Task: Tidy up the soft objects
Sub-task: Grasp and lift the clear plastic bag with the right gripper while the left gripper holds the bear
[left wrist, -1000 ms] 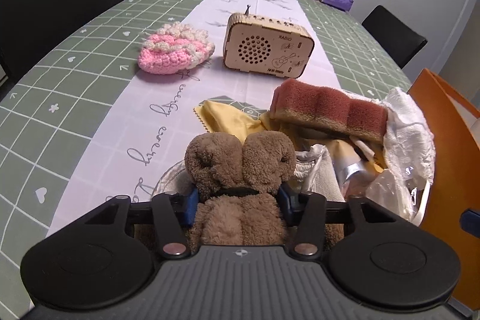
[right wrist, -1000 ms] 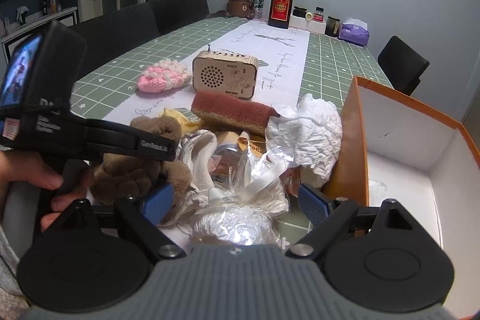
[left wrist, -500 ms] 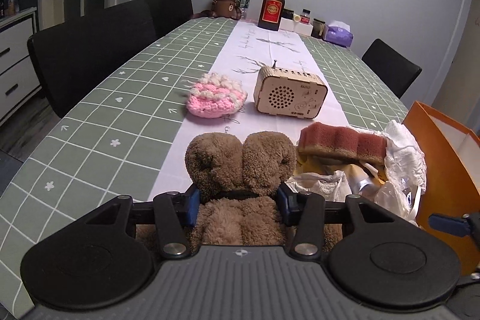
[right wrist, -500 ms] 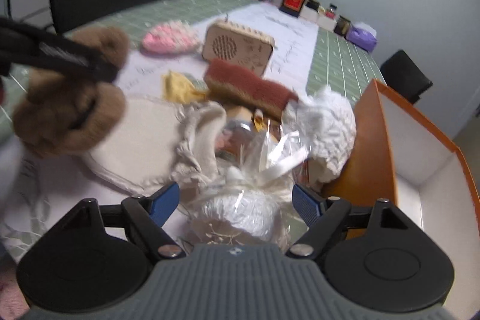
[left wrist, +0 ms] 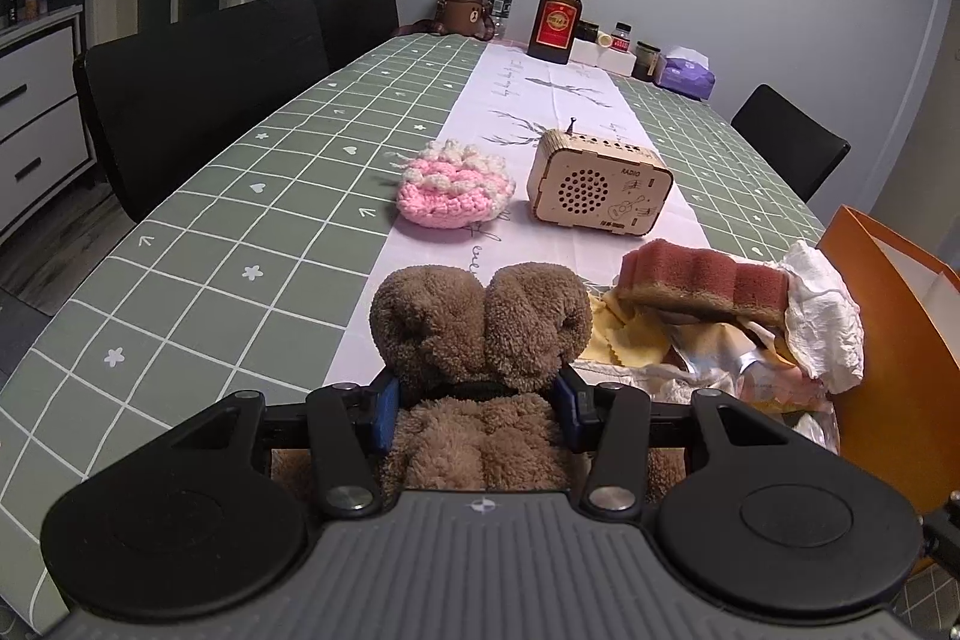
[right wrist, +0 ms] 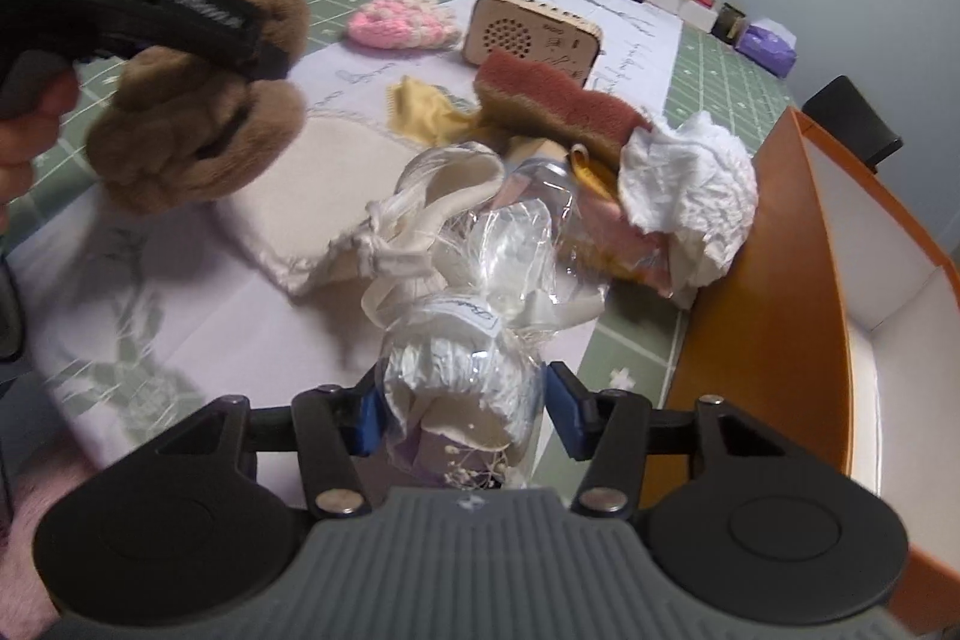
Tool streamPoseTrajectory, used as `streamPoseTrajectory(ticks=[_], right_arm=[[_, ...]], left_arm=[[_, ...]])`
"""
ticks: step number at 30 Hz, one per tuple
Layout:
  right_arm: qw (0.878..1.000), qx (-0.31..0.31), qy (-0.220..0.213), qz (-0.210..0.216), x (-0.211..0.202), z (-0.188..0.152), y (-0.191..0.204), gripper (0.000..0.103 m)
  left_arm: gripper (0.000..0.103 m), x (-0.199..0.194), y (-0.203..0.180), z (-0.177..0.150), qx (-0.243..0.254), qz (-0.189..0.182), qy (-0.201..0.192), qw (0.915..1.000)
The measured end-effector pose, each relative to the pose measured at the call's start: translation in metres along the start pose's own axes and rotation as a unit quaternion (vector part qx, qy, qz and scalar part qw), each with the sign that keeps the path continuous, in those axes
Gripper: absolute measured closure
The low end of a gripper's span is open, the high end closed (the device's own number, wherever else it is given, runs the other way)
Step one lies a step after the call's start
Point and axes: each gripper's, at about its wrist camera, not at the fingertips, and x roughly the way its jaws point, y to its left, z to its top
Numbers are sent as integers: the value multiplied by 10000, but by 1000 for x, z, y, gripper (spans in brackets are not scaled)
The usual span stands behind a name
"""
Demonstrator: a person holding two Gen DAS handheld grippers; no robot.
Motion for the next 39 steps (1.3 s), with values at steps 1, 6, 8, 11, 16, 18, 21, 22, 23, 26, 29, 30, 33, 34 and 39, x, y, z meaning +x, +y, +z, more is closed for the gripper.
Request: streamPoseTrajectory(ticks=[1,6,8,11,16,18,21,22,23,26,29,30,33,34,39], right_arm=[[10000,35,9,69,-3,-3,1,39],[9994,300,1,152,-1,-8,1,29],[9996,264,-62,35,0,-7,3,30],[9999,93,-68,-109,2,-8,5,34],[9996,42,-278,-32,-4,-11,4,45],[9994,54,-349,17,-7,-12,1,47],[9985,131,-517,93,-15,-15,-4,49],[9979,202,-580,194,-19,-15,-7,49],[9968,298,-674,320,-24,-16,-11,49],[9912,562,-1035,597,-45,-18,-25,49],[9850,817,-1396,595,-69,-20,-44,49],[9828,898,-1507,581,-77,-22,-51,49],[9750,1156,-1862,356,-104,-26,-76,49],[9728,1231,-1954,200,-112,-28,-83,49],[9621,1625,-2102,-617,-133,-40,-122,49]], left_arm=[[48,-1,-1,0,4,-12,-12,10000],[48,-4,-3,0,-22,6,-16,10000],[48,-6,-3,0,5,10,-38,10000],[48,-11,-3,-1,34,-1,-88,10000],[48,-20,-6,0,78,24,-131,9999],[48,-25,-10,0,114,1,-156,9998],[48,-33,-21,3,227,-65,-225,9995],[48,-35,-24,3,255,-81,-253,9993],[48,-38,-29,4,275,-103,-294,9991],[48,-44,-42,7,330,-192,-385,9985],[48,-46,-54,11,197,-346,-423,9983],[48,-46,-59,13,195,-417,-430,9980],[48,-48,-77,18,241,-640,-462,9966],[48,-49,-83,19,261,-734,-468,9959],[48,-49,-121,24,405,-1218,-442,9907]])
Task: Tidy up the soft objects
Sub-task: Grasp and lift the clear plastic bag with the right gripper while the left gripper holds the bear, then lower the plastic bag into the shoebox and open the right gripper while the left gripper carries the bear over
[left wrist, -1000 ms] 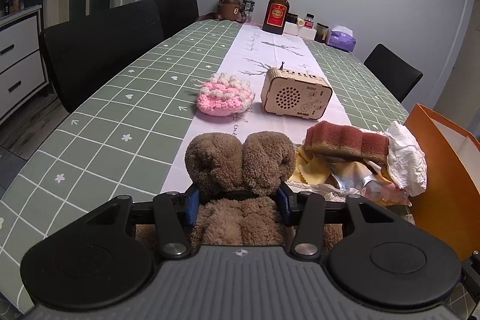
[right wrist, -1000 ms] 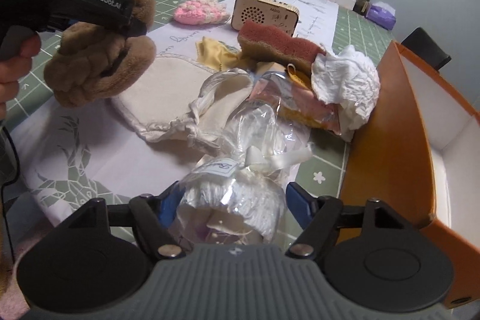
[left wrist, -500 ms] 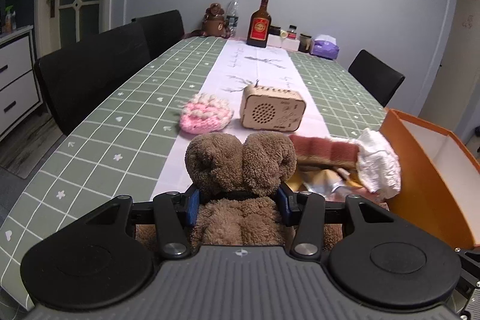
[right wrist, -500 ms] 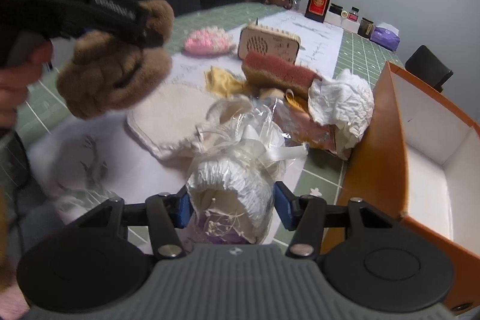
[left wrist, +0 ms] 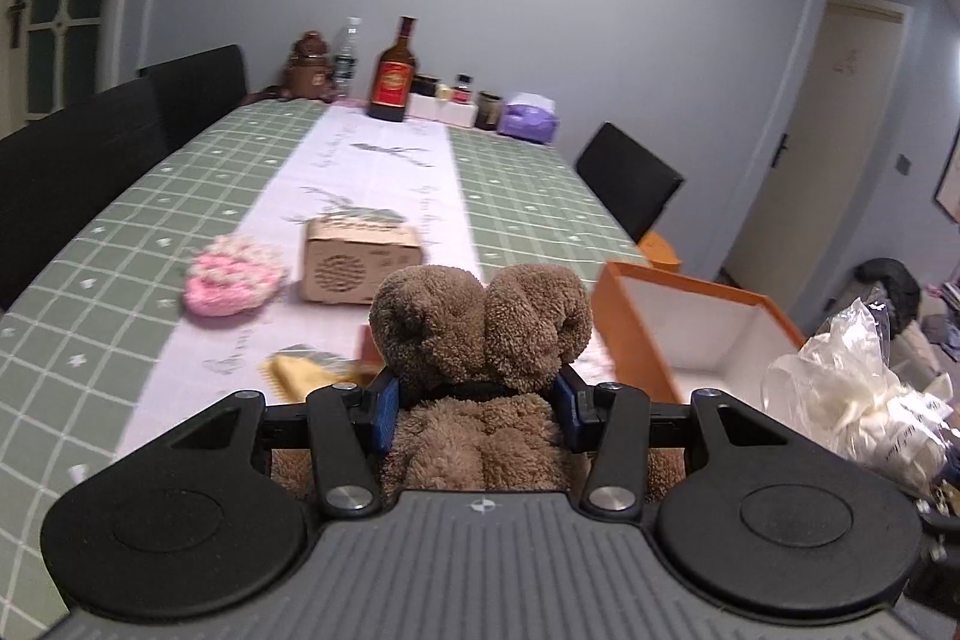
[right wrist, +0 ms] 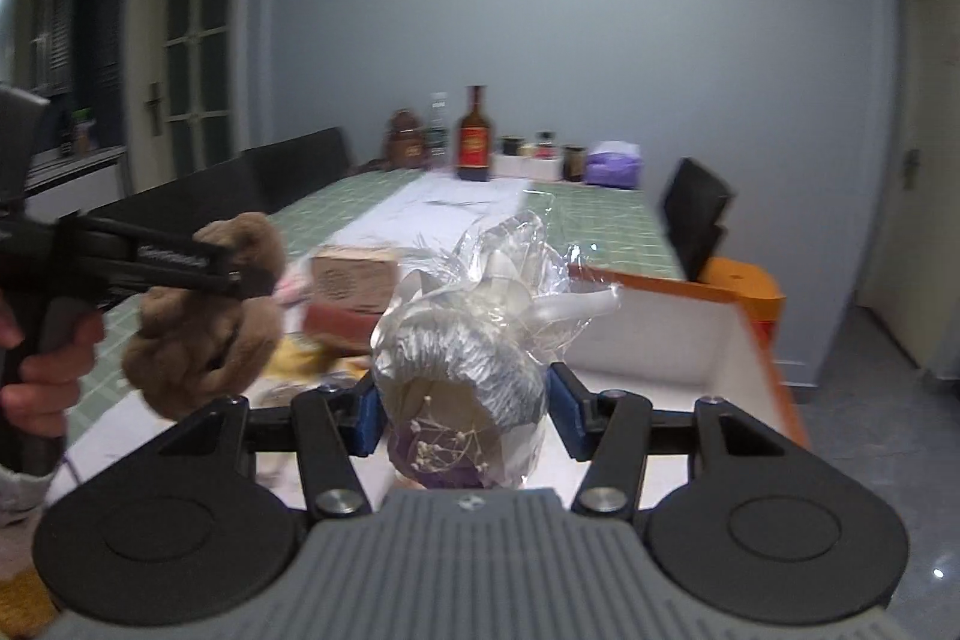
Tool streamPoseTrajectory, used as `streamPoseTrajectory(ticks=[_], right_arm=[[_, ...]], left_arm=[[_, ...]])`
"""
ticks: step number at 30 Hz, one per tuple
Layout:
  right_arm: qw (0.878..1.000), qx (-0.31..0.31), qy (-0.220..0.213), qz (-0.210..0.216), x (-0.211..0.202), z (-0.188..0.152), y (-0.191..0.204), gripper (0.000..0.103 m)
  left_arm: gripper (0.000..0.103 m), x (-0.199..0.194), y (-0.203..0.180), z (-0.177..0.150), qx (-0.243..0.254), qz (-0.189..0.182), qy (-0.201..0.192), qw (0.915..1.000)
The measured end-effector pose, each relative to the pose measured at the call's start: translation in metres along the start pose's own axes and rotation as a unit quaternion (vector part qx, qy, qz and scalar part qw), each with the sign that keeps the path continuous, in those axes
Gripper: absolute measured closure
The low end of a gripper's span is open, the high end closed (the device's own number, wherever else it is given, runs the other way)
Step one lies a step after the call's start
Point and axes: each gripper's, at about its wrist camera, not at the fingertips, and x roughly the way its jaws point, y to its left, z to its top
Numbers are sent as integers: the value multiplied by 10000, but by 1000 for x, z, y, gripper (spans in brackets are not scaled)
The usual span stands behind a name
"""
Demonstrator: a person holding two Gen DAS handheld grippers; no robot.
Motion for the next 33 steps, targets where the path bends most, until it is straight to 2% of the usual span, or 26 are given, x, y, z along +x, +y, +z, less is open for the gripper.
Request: streamPoseTrajectory(ticks=[3,9,14,19,26,29,31,33], right_arm=[[9988,179,21,-458,-1,-1,-22,49],[9961,454,436,-626,20,-14,-49,49],[9928,757,744,-562,43,-25,-62,49],[9895,962,1024,-326,58,-33,-70,49],[9856,836,1450,-237,76,-37,-66,47],[9834,769,1617,-289,82,-38,-64,42],[9832,709,1646,-340,85,-39,-63,35],[9838,690,1629,-297,83,-40,-62,35]], left_arm=[[48,7,-18,0,1,-249,23,9997],[48,25,-36,-5,0,-636,248,9977],[48,34,-42,-7,61,-556,383,9977],[48,38,-44,-8,113,-474,429,9979],[48,44,-46,-9,72,-379,522,9979],[47,46,-47,-10,97,-352,555,9978],[48,48,-47,-11,111,-304,601,9977],[47,49,-47,-11,98,-282,635,9975]])
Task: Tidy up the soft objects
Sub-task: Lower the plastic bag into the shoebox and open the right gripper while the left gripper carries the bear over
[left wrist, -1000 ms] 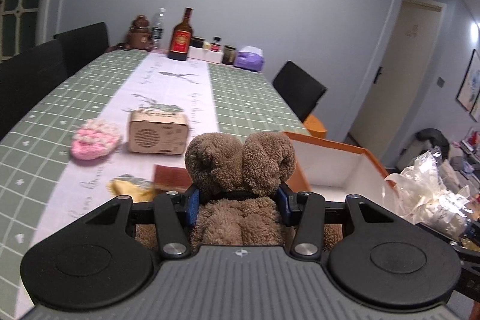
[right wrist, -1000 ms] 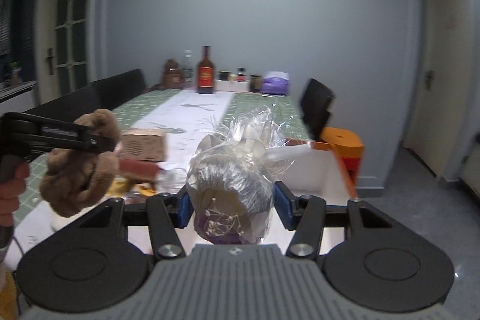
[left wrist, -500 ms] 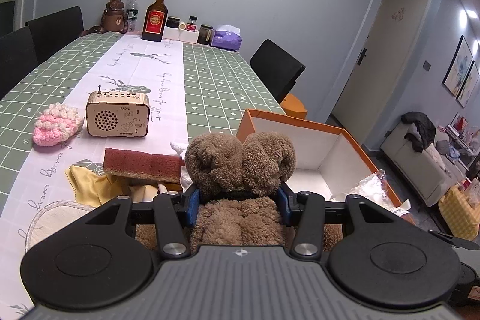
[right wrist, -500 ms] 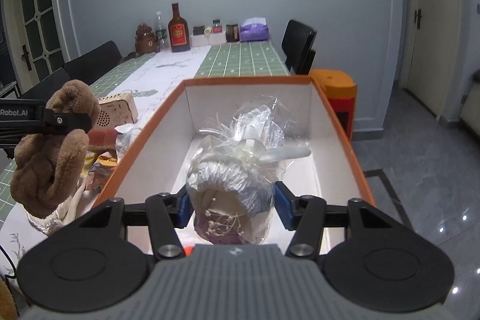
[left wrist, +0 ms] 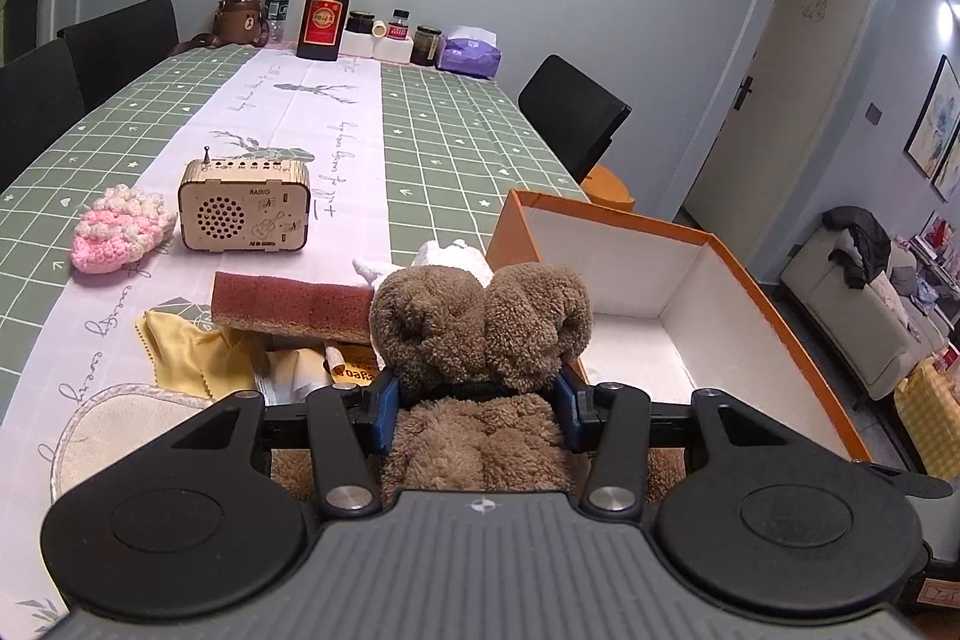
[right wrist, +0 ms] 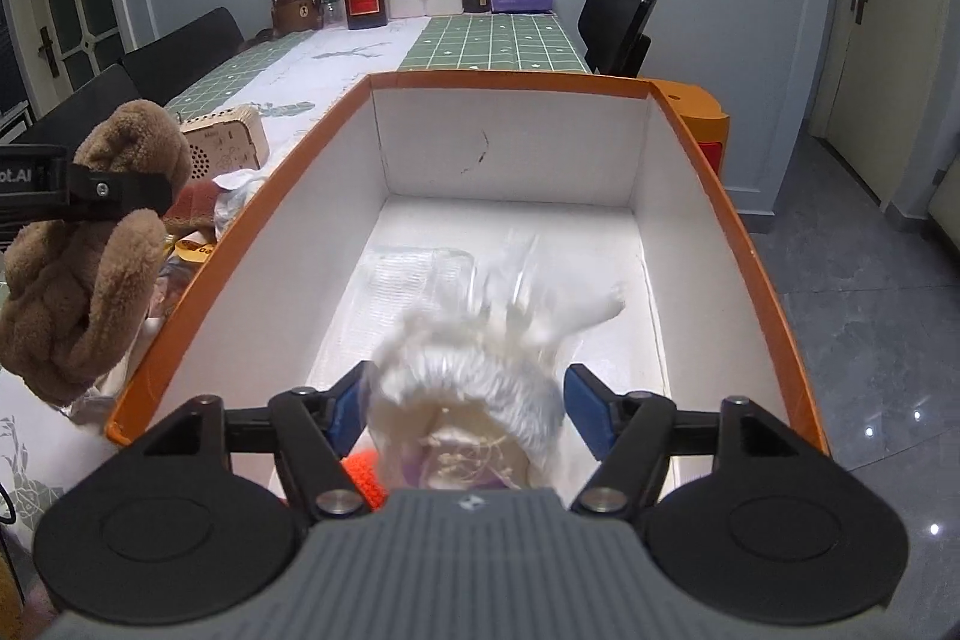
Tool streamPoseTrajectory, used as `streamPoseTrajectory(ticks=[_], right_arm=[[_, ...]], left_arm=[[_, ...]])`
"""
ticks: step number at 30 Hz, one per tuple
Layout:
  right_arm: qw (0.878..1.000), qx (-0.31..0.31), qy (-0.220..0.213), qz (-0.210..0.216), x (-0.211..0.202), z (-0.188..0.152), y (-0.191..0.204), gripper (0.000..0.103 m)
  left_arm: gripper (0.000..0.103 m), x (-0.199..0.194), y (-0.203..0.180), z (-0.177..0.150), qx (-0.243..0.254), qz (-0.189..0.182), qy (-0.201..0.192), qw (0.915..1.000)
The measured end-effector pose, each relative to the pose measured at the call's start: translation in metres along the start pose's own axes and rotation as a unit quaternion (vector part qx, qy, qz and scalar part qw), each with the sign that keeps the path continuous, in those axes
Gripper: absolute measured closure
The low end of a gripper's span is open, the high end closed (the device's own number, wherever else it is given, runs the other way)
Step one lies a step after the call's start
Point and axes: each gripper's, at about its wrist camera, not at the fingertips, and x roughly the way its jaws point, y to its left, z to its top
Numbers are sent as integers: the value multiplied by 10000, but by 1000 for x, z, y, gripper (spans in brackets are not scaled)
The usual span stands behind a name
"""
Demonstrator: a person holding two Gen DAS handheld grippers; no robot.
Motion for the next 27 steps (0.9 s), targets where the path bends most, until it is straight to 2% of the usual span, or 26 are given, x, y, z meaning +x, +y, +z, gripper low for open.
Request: streamPoseTrajectory(ticks=[10,21,27], right_arm=[[9990,176,-388,-134,-32,-4,-15,35],[9955,448,-636,-548,-55,-12,-42,35],[9947,530,-813,-347,-63,-10,-49,34]], left_arm=[[47,-2,-9,7,-1,-72,-81,9999],[47,5,-48,14,224,-507,-110,9984],[47,13,-74,18,411,-733,-116,9964]])
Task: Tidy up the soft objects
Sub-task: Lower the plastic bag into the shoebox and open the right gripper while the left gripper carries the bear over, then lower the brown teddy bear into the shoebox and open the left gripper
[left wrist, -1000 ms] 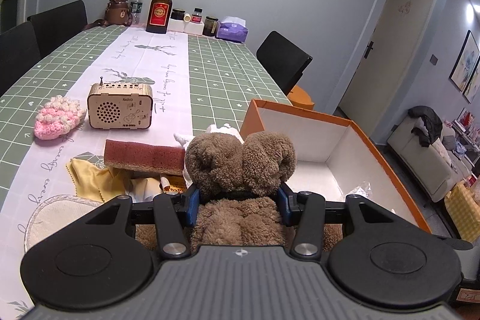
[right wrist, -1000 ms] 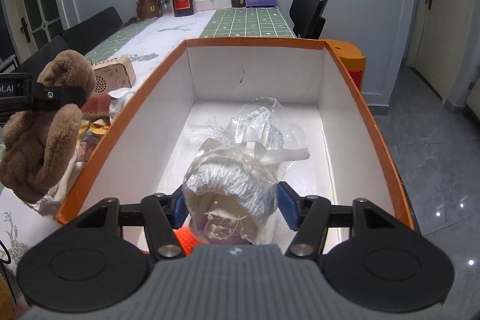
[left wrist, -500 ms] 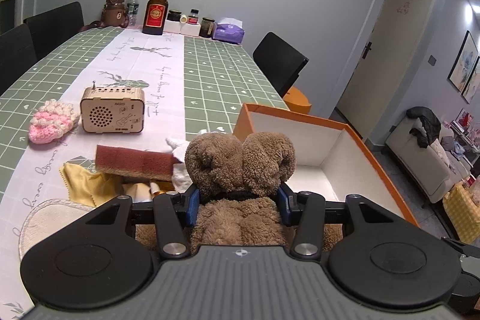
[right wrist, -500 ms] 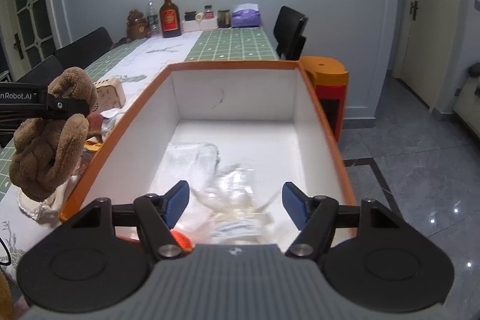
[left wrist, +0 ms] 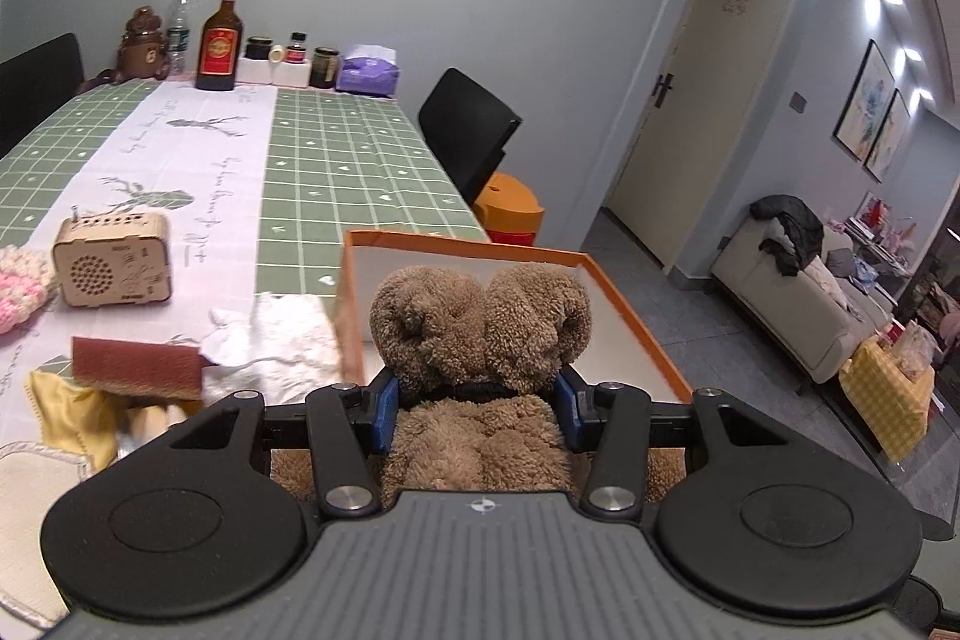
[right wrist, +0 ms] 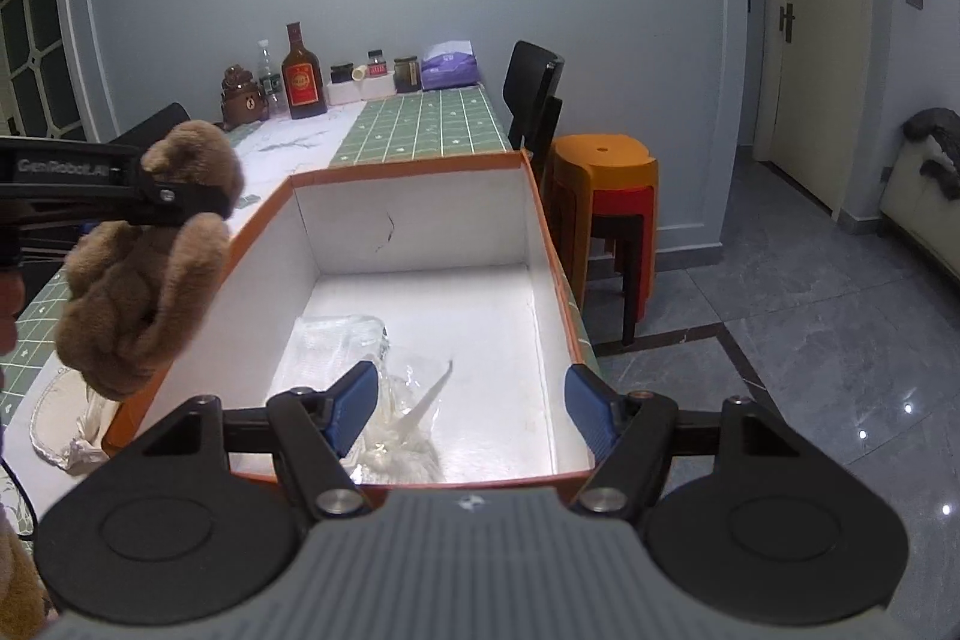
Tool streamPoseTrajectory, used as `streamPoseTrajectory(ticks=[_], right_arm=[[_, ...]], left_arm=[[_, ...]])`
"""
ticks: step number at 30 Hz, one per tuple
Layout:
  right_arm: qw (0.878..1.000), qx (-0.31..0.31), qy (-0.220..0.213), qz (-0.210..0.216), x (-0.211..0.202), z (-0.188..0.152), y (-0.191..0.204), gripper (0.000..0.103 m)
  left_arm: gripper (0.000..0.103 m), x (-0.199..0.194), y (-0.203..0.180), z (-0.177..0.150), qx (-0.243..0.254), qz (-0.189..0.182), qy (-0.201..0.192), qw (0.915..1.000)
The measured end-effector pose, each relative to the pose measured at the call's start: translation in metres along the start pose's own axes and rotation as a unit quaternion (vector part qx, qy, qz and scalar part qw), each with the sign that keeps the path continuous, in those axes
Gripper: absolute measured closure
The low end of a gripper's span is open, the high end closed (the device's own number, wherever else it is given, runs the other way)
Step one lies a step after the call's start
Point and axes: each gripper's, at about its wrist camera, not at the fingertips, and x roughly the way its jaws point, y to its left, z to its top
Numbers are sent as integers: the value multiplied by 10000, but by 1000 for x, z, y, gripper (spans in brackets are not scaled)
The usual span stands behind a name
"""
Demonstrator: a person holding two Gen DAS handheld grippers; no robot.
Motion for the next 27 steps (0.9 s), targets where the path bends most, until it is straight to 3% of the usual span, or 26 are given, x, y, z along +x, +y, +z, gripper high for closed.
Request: streamPoseTrajectory(ticks=[3,8,18,23,27], right_arm=[[9999,-29,-126,-55,-8,4,-2,34],[9981,-178,-291,-515,-21,9,-12,34],[9944,43,-216,-1030,-24,4,-39,34],[9931,91,-205,-1150,-24,4,-44,34],[9929,115,-209,-1163,-24,3,-46,34]], left_arm=[[47,8,-9,1,42,-145,64,9999],[47,25,-25,-1,66,-260,276,9993],[47,79,-52,-16,-283,-460,1150,9919],[44,93,-62,-23,-257,-428,1371,9893],[40,97,-65,-25,-204,-284,1327,9905]])
